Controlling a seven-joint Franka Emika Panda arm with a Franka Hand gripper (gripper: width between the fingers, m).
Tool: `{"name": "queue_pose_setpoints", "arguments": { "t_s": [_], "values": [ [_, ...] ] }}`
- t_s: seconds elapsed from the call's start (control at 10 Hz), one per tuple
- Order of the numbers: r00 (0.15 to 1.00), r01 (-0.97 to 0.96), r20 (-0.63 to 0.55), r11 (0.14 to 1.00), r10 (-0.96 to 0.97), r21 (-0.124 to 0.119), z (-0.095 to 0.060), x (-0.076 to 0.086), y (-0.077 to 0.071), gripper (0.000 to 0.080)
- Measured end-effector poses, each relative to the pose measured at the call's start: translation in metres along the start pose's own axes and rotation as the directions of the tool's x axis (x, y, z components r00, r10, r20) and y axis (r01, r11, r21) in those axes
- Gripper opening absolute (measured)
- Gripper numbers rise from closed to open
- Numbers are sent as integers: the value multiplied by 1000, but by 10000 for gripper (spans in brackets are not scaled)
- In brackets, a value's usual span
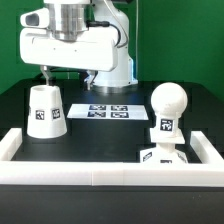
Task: Assemble lamp
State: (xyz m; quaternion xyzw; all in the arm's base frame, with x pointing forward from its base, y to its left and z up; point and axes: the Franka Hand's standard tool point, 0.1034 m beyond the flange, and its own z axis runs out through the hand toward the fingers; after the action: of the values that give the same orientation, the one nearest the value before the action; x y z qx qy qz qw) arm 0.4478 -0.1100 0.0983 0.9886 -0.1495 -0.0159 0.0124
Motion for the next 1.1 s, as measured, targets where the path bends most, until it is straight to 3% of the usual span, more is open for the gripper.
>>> {"name": "queue_pose_setpoints", "arguments": {
  "t_s": [0.6, 0.7, 0.8, 1.0, 1.1],
  "values": [
    [999, 45, 8, 998, -45, -33, 28, 0, 10, 698],
    [999, 48, 11, 998, -48, -36, 29, 2, 8, 567],
    [999, 51, 6, 998, -51, -35, 27, 5, 9, 567],
    [999, 55, 0, 998, -55, -35, 25, 8, 8, 293],
    [998, 59, 0, 998, -59, -34, 24, 10, 6, 111]
  ]
}}
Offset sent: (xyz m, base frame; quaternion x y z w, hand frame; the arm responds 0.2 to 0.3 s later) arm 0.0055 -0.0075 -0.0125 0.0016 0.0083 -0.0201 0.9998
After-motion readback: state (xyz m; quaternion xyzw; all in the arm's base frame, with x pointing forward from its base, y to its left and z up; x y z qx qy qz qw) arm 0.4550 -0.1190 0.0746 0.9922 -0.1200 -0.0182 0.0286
